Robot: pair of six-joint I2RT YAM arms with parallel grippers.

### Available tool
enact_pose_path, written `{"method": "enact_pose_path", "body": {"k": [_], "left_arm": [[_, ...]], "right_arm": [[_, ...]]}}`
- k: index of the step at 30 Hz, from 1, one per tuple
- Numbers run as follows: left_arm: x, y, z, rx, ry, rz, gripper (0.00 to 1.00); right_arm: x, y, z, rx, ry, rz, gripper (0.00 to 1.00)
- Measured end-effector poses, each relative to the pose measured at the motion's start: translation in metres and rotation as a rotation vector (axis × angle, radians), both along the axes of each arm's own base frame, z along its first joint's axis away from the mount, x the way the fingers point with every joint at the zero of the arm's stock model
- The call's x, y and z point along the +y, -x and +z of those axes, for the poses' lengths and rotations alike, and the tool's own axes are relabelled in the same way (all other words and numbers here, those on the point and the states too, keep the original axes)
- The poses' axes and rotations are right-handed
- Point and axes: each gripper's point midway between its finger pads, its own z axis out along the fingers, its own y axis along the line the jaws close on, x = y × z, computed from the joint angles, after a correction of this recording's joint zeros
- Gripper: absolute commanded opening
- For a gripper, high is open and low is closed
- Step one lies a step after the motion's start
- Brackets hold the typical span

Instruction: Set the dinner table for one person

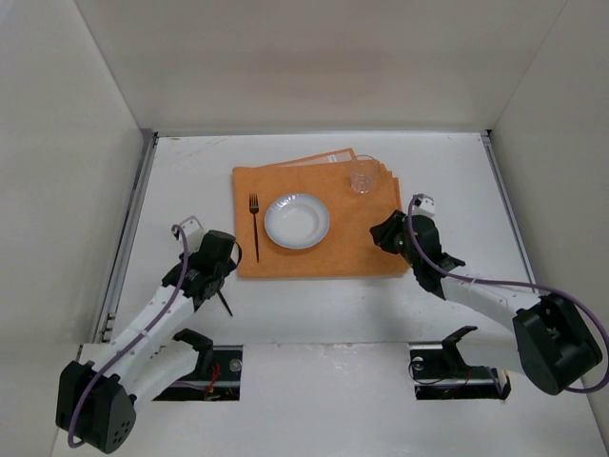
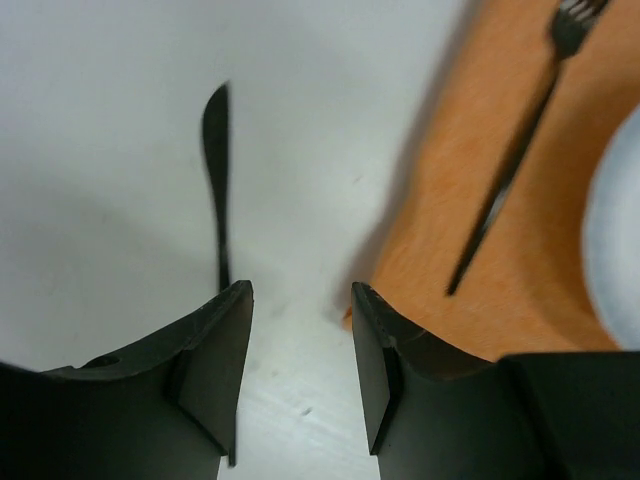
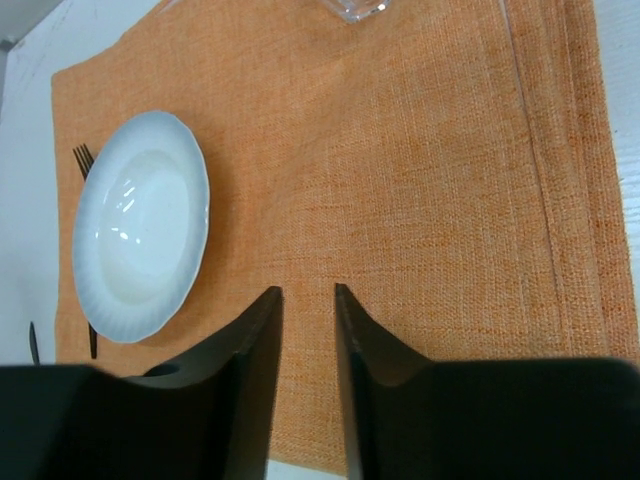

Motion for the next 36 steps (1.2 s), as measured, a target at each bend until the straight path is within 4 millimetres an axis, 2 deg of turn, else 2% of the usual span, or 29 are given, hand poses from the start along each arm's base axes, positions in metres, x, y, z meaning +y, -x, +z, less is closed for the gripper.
{"method": "enact_pose_path", "body": {"k": [4, 8, 13, 22, 28, 31, 36], "left_arm": [[0.013, 0.035, -0.028, 0.110, 0.015, 0.085, 0.41], [0.016, 0.048, -0.041, 0.156, 0.036, 0.138, 0.36], [0.010, 0.051, -0.051, 0.195, 0.078, 0.165, 0.35], [0.014, 0.050, -0.064, 0.229, 0.103, 0.215, 0.35], [0.012, 0.045, -0.072, 0.241, 0.116, 0.208, 0.30], [0.013, 0.043, -0.074, 0.237, 0.122, 0.206, 0.25], [0.015, 0.040, -0.075, 0.226, 0.126, 0.203, 0.08]], "right_arm": [[0.005, 0.003, -0.004, 0.011, 0.004, 0.020, 0.27], [0.009, 0.004, -0.003, 0.010, 0.002, 0.034, 0.32], [0.012, 0.005, -0.002, 0.007, 0.003, 0.047, 0.42], [0.013, 0.006, 0.000, 0.003, 0.002, 0.051, 0.42], [0.013, 0.006, 0.000, 0.003, 0.002, 0.051, 0.42], [0.013, 0.006, 0.000, 0.004, 0.002, 0.051, 0.42], [0.013, 0.006, 0.000, 0.004, 0.002, 0.051, 0.42]]}}
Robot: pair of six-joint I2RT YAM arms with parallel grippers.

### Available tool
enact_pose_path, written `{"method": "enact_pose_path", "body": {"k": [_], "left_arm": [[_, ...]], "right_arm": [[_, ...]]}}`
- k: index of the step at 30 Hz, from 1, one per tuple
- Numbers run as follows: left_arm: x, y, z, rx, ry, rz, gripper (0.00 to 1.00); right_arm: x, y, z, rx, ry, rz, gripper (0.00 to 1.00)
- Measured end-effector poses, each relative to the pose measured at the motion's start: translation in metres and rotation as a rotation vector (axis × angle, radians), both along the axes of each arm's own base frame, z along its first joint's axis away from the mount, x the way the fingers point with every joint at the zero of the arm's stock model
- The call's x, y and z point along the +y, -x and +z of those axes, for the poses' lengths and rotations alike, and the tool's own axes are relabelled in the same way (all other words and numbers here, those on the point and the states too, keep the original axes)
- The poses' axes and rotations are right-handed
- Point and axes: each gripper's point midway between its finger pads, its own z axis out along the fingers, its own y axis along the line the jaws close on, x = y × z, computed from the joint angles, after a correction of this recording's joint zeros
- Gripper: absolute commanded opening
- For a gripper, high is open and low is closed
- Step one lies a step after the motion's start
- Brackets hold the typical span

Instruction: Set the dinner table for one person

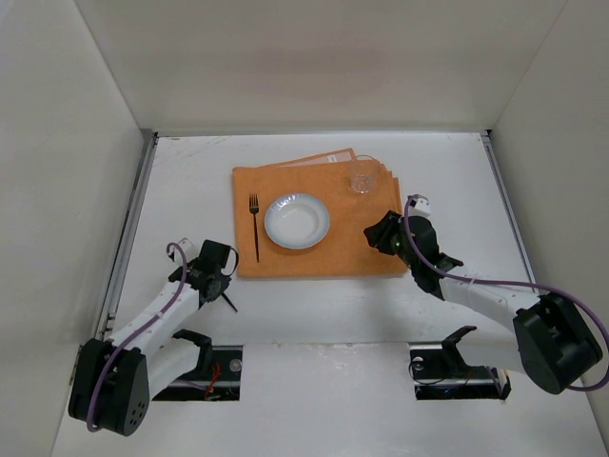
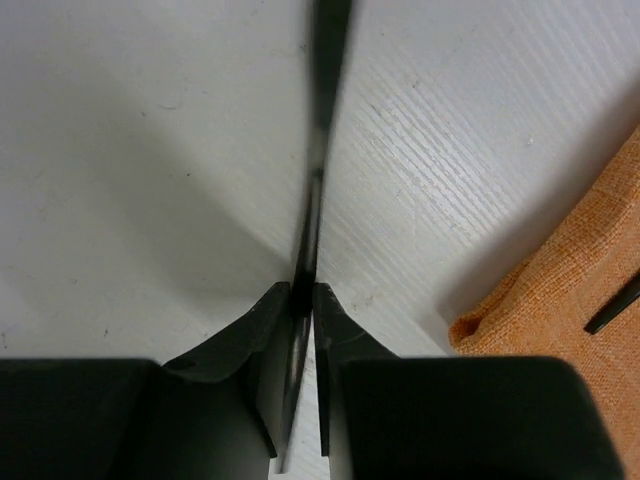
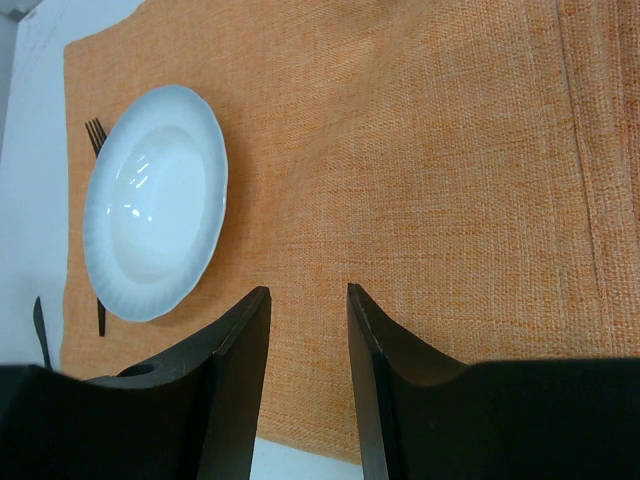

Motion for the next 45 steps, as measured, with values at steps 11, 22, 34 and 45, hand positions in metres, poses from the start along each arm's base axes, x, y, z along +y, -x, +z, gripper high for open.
{"method": "enact_pose_path", "body": {"k": [11, 22, 34, 45], "left_arm": [[0.000, 0.001, 0.014, -0.026, -0.010, -0.054, 0.02], [-0.115, -0.077, 0.133, -0.313, -0.011, -0.388, 0.03], [-0.317, -0.136, 0.125, -0.386, 0.093, -0.726, 0.03], [-0.352, -0.172, 0.074, -0.340, 0.124, -0.735, 0.03]], "right_arm": [[0.000, 0.000, 0.000, 0.000, 0.000, -0.001, 0.43], [-0.021, -0.008, 0.013, -0.041, -0.016, -0.087, 0.48], [-0.033, -0.009, 0.018, -0.060, -0.030, -0.130, 0.48], [-0.036, -0.008, 0.026, -0.083, -0.053, -0.145, 0.48]]}}
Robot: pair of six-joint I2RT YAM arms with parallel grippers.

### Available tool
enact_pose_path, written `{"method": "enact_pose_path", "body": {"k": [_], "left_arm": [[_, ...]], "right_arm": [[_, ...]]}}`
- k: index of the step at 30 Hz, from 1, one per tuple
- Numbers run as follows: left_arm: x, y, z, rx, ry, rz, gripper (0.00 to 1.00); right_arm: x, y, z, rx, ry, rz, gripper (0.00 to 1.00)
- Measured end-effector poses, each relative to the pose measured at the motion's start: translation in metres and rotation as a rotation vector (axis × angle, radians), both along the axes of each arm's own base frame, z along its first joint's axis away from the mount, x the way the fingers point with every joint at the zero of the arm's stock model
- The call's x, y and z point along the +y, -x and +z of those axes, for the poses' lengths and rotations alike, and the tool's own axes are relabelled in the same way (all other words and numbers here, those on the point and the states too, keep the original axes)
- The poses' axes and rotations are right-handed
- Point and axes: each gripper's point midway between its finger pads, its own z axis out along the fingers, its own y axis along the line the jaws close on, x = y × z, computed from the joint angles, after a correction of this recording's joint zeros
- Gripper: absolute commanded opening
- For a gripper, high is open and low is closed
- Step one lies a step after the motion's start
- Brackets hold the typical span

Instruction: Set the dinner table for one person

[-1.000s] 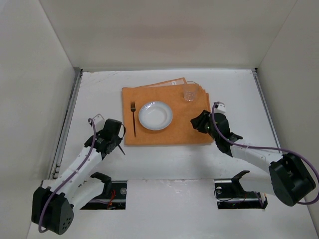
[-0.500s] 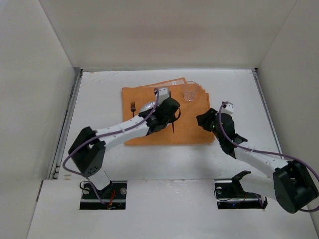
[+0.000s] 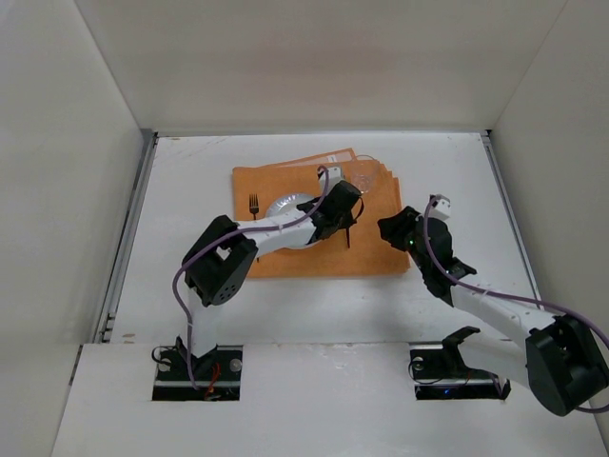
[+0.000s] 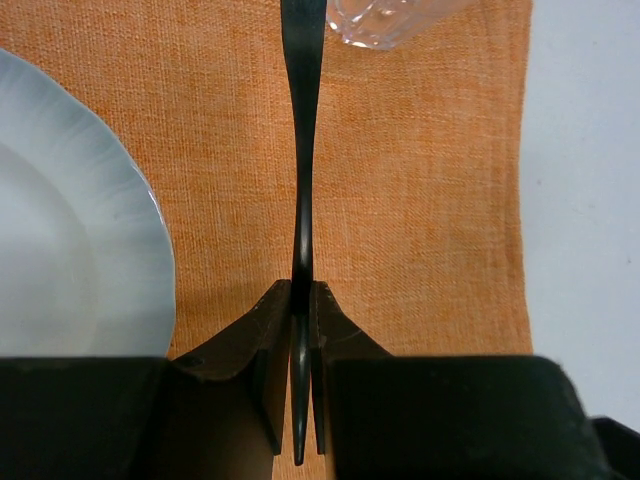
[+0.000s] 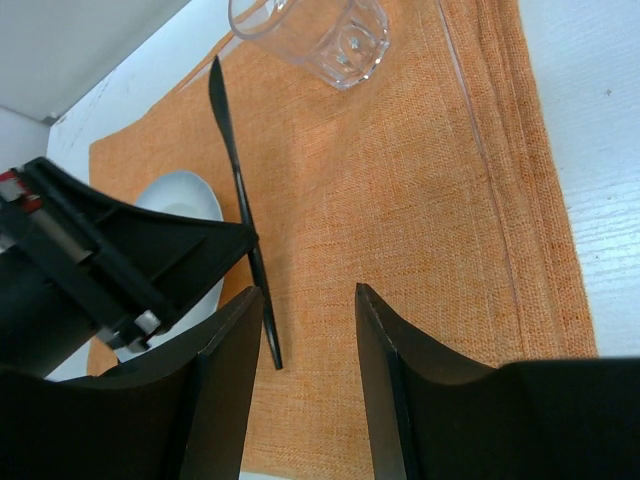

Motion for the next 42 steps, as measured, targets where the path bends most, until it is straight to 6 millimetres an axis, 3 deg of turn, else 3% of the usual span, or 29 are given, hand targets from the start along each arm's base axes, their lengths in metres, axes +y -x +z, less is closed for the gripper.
{"method": "enact_pose_path", "body": {"k": [15, 22, 29, 33, 39, 42], "left_arm": [[-0.004, -0.019, -0.054, 0.092, 0.000, 0.005, 0.07], [-0.005, -0.022, -0.053, 0.091, 0.009, 0.011, 0.25], [-0.004, -0.021, -0.044, 0.069, 0.008, 0.024, 0.35], [0.001, -0.014, -0.009, 0.012, 0.014, 0.037, 0.43], [0.001, 0.009, 0.095, -0.193, 0.097, -0.009, 0.43], [0.010, 0.025, 0.137, -0.293, 0.136, -0.036, 0.43]], "right_arm": [[0.001, -0.001, -0.007, 0.018, 0.006, 0.000, 0.48], [0.001, -0.001, -0.007, 0.018, 0.005, 0.000, 0.49], [0.001, -0.001, -0.007, 0.018, 0.005, 0.000, 0.49], [0.000, -0.001, -0.004, 0.010, 0.002, -0.001, 0.49], [-0.001, -0.001, -0.003, 0.007, 0.002, -0.006, 0.48], [-0.001, -0.001, -0.002, 0.004, 0.002, -0.006, 0.36]]}}
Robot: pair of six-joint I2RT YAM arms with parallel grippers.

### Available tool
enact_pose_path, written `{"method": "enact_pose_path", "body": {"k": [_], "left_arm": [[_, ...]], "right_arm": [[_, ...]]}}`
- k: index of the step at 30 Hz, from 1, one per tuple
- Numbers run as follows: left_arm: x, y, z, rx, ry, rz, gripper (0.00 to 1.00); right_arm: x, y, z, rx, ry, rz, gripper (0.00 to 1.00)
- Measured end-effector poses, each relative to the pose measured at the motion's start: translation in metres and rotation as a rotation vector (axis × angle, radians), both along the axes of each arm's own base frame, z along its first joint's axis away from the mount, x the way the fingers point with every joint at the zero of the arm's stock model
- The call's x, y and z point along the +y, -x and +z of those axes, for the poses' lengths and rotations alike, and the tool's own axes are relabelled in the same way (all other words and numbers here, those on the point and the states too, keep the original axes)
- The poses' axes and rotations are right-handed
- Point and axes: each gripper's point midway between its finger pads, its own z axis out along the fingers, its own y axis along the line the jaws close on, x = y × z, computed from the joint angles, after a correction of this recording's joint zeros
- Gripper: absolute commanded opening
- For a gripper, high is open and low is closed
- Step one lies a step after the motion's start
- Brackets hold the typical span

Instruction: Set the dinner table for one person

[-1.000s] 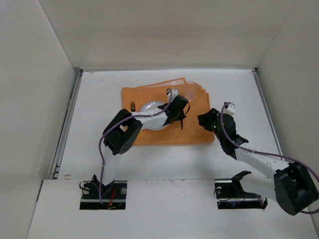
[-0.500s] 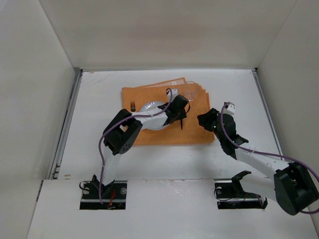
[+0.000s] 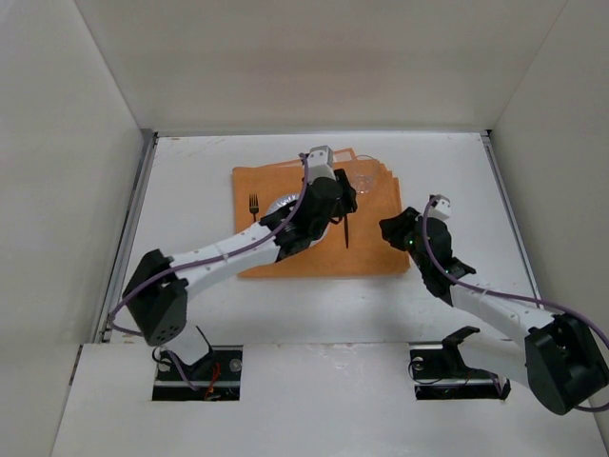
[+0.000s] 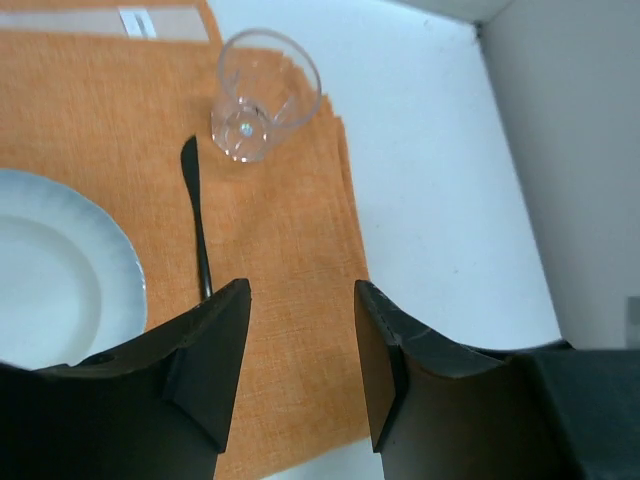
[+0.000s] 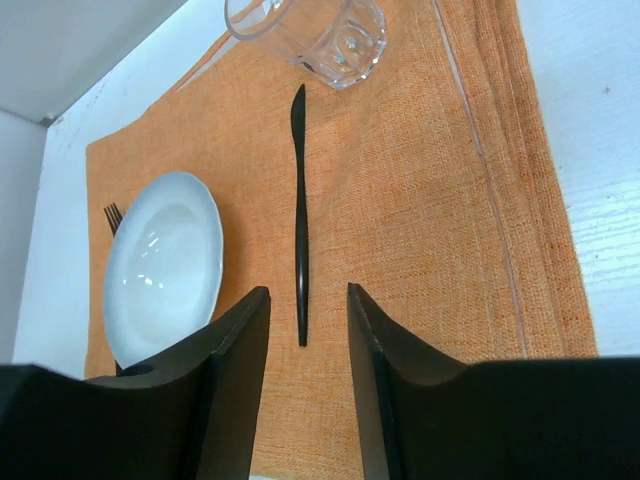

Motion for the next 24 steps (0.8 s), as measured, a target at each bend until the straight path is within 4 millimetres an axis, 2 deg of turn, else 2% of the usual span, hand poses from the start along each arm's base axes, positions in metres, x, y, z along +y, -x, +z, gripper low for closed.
{"method": "enact_pose_path", "body": {"k": [2, 3, 4, 6, 9, 12, 14, 16, 19, 21, 24], "left_arm": [[0.019, 0.008, 0.015, -0.047, 0.004, 0.018, 0.42], [0.032, 0.010, 0.016, -0.060, -0.004, 0.035, 0.41], [0.048, 0.012, 0.016, -0.070, -0.015, 0.060, 0.41], [0.089, 0.013, 0.004, -0.072, -0.055, 0.128, 0.40], [0.166, 0.014, -0.021, -0.041, -0.131, 0.284, 0.42], [0.246, 0.024, -0.042, 0.001, -0.203, 0.471, 0.47], [0.288, 0.036, -0.055, 0.028, -0.226, 0.573, 0.50], [0.322, 0.051, -0.069, 0.054, -0.229, 0.660, 0.51], [0.358, 0.075, -0.094, 0.106, -0.225, 0.760, 0.53], [0.366, 0.085, -0.106, 0.130, -0.212, 0.787, 0.54], [0.365, 0.090, -0.121, 0.172, -0.181, 0.792, 0.55]], "right_arm": [[-0.001, 0.000, 0.002, -0.006, 0.002, -0.001, 0.09], [-0.001, 0.000, 0.002, -0.008, 0.002, -0.001, 0.02], [-0.001, 0.000, 0.002, -0.007, -0.001, -0.003, 0.01], [0.000, 0.000, 0.001, -0.001, -0.007, 0.000, 0.03], [0.001, 0.000, 0.000, 0.001, -0.008, 0.001, 0.12], [0.000, 0.000, 0.001, 0.001, -0.009, -0.004, 0.28], [-0.002, 0.000, 0.000, 0.001, -0.009, -0.010, 0.38], [-0.005, 0.001, -0.003, -0.001, -0.005, -0.023, 0.44], [-0.021, 0.003, -0.009, -0.001, 0.004, -0.072, 0.47], [-0.031, 0.005, -0.010, -0.006, 0.003, -0.109, 0.48], [-0.042, 0.005, -0.007, -0.029, -0.003, -0.153, 0.49]]}}
